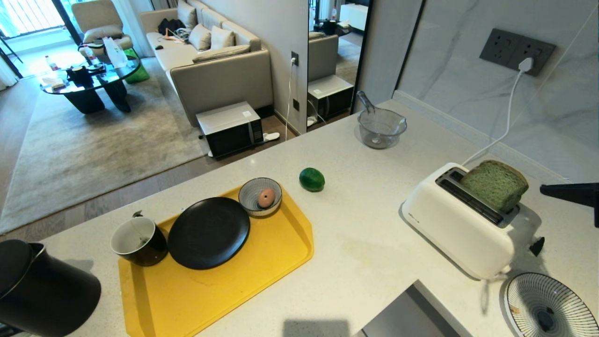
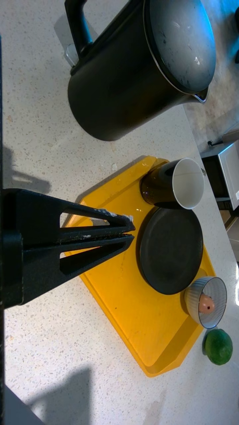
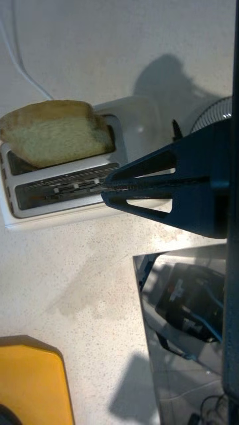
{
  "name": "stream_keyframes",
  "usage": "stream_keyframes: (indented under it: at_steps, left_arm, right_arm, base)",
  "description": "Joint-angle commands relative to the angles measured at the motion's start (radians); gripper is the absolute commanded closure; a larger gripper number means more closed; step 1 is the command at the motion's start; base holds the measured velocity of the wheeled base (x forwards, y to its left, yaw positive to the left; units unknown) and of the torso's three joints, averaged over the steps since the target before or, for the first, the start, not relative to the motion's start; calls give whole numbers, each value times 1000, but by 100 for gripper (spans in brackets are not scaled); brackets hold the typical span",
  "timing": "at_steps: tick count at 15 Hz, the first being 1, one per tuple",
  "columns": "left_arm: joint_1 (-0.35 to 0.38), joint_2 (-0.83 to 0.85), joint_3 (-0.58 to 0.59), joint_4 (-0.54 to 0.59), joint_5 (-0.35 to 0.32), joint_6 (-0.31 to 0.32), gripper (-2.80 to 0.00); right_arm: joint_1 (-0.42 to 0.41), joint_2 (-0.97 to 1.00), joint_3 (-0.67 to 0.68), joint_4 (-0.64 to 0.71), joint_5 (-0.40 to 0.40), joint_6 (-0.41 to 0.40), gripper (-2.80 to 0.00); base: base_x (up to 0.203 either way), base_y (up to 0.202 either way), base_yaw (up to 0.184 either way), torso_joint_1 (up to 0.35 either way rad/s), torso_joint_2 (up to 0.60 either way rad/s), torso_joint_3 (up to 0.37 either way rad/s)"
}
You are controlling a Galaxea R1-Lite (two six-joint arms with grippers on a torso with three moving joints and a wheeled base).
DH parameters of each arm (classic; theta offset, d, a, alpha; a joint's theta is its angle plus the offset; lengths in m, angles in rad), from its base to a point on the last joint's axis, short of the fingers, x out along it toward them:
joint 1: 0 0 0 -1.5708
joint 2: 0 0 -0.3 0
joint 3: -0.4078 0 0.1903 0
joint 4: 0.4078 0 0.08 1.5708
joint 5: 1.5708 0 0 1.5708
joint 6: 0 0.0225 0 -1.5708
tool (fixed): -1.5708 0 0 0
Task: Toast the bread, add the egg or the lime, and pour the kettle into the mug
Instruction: Use a bread toaster
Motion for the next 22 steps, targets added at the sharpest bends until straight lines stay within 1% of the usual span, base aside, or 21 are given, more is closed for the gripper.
stream_keyframes:
  at_steps: [1, 2, 3, 5, 6, 7, 8, 9, 10, 11, 15, 16, 18, 19, 20, 22]
  left_arm:
    - [0, -2, 15, -1, 0, -1, 0]
    - [0, -2, 15, -1, 0, 0, 0]
    - [-1, -2, 15, -1, 0, -2, 0]
    - [-1, -2, 15, -1, 0, 0, 0]
    - [1, -2, 15, -1, 0, 0, 0]
    - [-1, -2, 15, -1, 0, 0, 0]
    - [1, -2, 15, -1, 0, 0, 0]
    - [1, -2, 15, -1, 0, 0, 0]
    - [-1, -2, 15, -1, 0, 0, 0]
    - [-1, -2, 15, -1, 0, 0, 0]
    - [0, -2, 15, -1, 0, 0, 0]
    - [1, -2, 15, -1, 0, 0, 0]
    - [1, -2, 15, -1, 0, 0, 0]
    - [1, -2, 15, -1, 0, 0, 0]
    - [-1, -2, 15, -1, 0, 0, 0]
    - [1, -2, 15, -1, 0, 0, 0]
  right_arm:
    - [-65, -57, 95, -64, 9, 11, 0]
    - [-98, -56, 152, -163, 10, 11, 0]
    - [-130, -41, 211, -296, 13, 12, 0]
    - [-203, 38, 371, -648, 50, 13, 0]
    - [-229, 87, 441, -796, 91, 14, 0]
    - [-248, 133, 506, -915, 146, 15, 0]
    - [-259, 173, 546, -998, 198, 14, 0]
    - [-264, 198, 575, -1053, 253, 17, 0]
    - [-279, 206, 587, -1076, 290, 17, 0]
    - [-300, 206, 586, -1088, 303, 14, 0]
    - [-331, 234, 618, -1213, 311, 17, 0]
    - [-337, 227, 630, -1230, 312, 35, 0]
    - [-338, 197, 690, -1232, 314, 105, 0]
    - [-337, 187, 730, -1232, 335, 140, 0]
    - [-337, 188, 762, -1231, 362, 141, 0]
    - [-339, 196, 840, -1235, 372, 91, 0]
  base:
    - [0, 0, 0, 0, 0, 0]
    - [0, 0, 0, 0, 0, 0]
    - [0, 0, 0, 0, 0, 0]
    - [0, 0, 0, 0, 0, 0]
    - [0, 0, 0, 0, 0, 0]
    - [0, 0, 0, 0, 0, 0]
    - [0, 0, 0, 0, 0, 0]
    - [0, 0, 0, 0, 0, 0]
    - [0, 0, 0, 0, 0, 0]
    - [0, 0, 0, 0, 0, 0]
    - [0, 0, 0, 0, 0, 0]
    - [0, 0, 0, 0, 0, 0]
    - [0, 0, 0, 0, 0, 0]
    - [0, 0, 0, 0, 0, 0]
    - [0, 0, 0, 0, 0, 0]
    - [0, 0, 0, 0, 0, 0]
